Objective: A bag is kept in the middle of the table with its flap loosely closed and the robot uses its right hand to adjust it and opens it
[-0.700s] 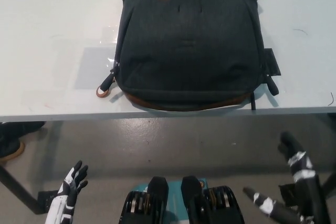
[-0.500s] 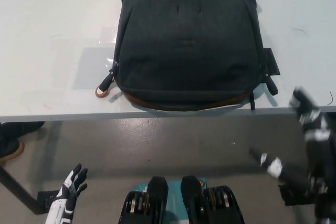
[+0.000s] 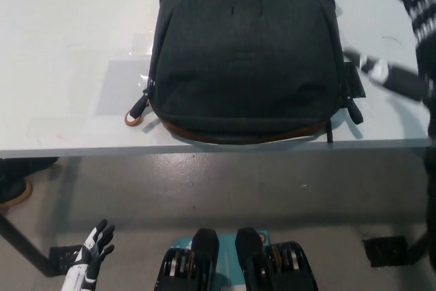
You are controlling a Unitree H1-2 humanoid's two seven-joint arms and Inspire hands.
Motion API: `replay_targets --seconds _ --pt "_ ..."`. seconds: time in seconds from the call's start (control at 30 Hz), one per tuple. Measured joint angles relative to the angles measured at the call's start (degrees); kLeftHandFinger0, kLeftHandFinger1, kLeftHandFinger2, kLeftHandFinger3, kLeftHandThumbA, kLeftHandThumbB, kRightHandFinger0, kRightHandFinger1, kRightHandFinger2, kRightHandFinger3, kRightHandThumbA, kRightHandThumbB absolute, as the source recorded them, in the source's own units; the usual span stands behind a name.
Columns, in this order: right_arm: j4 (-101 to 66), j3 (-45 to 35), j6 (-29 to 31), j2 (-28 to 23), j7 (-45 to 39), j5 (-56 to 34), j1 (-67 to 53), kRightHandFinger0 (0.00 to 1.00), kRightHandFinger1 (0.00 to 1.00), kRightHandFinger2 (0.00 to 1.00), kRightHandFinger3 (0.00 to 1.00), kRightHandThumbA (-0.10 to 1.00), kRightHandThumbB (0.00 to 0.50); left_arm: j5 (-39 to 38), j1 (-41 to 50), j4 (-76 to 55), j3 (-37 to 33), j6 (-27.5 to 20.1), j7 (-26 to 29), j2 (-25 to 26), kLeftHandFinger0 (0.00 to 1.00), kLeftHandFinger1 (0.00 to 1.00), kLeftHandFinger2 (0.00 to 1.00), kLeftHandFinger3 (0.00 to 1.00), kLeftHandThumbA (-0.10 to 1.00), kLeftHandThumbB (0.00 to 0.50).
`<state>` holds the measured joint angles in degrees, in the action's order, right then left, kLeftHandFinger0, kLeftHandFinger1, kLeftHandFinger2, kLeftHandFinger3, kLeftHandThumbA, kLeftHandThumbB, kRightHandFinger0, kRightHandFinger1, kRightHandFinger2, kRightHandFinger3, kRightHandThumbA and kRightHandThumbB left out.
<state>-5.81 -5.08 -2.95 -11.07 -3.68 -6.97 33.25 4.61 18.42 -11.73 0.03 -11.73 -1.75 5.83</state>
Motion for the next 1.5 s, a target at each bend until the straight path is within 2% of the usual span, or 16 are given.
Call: replay_targets --seconds 0.2,0.33,0.47,0.73,0.77,0.8,0.83,0.9,1.03,1.1,1.27,1.3,1.4,1.43,1.47,1.5 --pt "10.26 -0.55 -5.22 -0.94 -3.03 -4.51 9.33 1.00 1.00 1.00 1.00 1.00 0.370 0.03 0.56 0.49 -0.17 -0.67 -0.43 0.14 1.00 1.00 1.00 1.00 1.00 0.050" --pt "16.02 -0.62 -6.84 -0.92 -4.78 -6.56 11.81 1.00 1.00 1.00 1.00 1.00 0.348 0.12 0.70 0.68 -0.39 -1.10 -0.54 0.14 1.00 1.00 1.00 1.00 1.00 0.038" --pt "21.83 -1.05 -7.98 -0.82 -6.26 -8.37 12.95 1.00 1.00 1.00 1.00 1.00 0.372 0.51 1.03 0.74 -0.78 -1.30 -0.70 0.16 1.00 1.00 1.00 1.00 1.00 0.038" --pt "31.75 -1.67 -9.08 -0.47 -8.71 -10.90 16.21 1.00 1.00 1.00 1.00 1.00 0.346 0.78 1.19 0.74 -1.26 -1.42 -1.14 0.18 1.00 1.00 1.00 1.00 1.00 0.022" --pt "32.82 -1.42 -9.06 -0.47 -8.98 -10.89 16.70 1.00 1.00 1.00 1.00 1.00 0.348 0.78 1.27 0.74 -1.30 -1.48 -1.16 0.18 1.00 1.00 1.00 1.00 1.00 0.024" --pt "33.87 -1.13 -9.03 -0.47 -9.42 -10.86 17.26 1.00 1.00 1.00 1.00 1.00 0.356 0.78 1.38 0.74 -1.32 -1.57 -1.19 0.19 1.00 1.00 1.00 1.00 1.00 0.055" --pt "34.96 -0.80 -9.00 -0.47 -9.69 -10.81 17.69 1.00 1.00 1.00 1.00 1.00 0.349 0.78 1.46 0.74 -1.32 -1.65 -1.19 0.20 1.00 1.00 1.00 1.00 1.00 0.062" --pt "36.85 -0.24 -8.93 -0.47 -10.09 -10.64 18.45 1.00 1.00 1.00 1.00 1.00 0.358 0.76 1.60 0.74 -1.30 -1.72 -1.22 0.23 1.00 1.00 1.00 1.00 1.00 0.055" --pt "41.59 0.76 -8.44 -0.47 -11.30 -10.29 20.29 1.00 1.00 1.00 1.00 1.00 0.360 0.70 1.75 0.88 -1.29 -1.99 -1.28 0.60 1.00 1.00 1.00 1.00 1.00 0.090" --pt "43.39 0.79 -8.07 -0.47 -12.12 -10.34 21.02 1.00 1.00 1.00 1.00 1.00 0.351 0.68 1.75 0.89 -1.30 -2.02 -1.31 0.85 1.00 1.00 1.00 1.00 1.00 0.086" --pt "46.51 0.84 -6.77 -0.40 -14.10 -10.38 22.08 1.00 1.00 1.00 1.00 0.99 0.396 0.66 1.76 0.91 -1.43 -2.12 -1.44 1.02 1.00 1.00 1.00 1.00 1.00 0.078" --pt "46.79 0.92 -6.58 -0.32 -14.44 -10.37 22.10 1.00 1.00 1.00 1.00 0.99 0.384 0.57 1.78 0.90 -1.49 -2.12 -1.59 1.04 1.00 1.00 1.00 1.00 1.00 0.079" --pt "47.87 1.25 -6.15 0.25 -15.30 -10.32 22.11 1.00 1.00 1.00 1.00 1.00 0.404 0.33 1.79 0.91 -1.65 -2.12 -1.92 1.11 1.00 1.00 1.00 1.00 1.00 0.073" --pt "48.38 1.50 -6.07 0.43 -15.51 -10.30 22.10 1.00 1.00 1.00 1.00 0.96 0.416 0.29 1.78 0.90 -1.66 -2.13 -1.99 1.13 1.00 1.00 1.00 1.00 1.00 0.080" --pt "48.85 1.70 -6.00 0.71 -15.64 -10.25 22.10 1.00 1.00 1.00 1.00 0.92 0.400 0.27 1.76 0.90 -1.66 -2.13 -2.03 1.14 1.00 1.00 1.00 1.00 1.00 0.078" --pt "49.46 1.88 -5.79 0.86 -15.66 -10.16 22.11 0.91 0.88 0.89 0.94 0.77 0.381 0.26 1.76 0.91 -1.66 -2.13 -2.09 1.16 1.00 1.00 1.00 1.00 1.00 0.076"
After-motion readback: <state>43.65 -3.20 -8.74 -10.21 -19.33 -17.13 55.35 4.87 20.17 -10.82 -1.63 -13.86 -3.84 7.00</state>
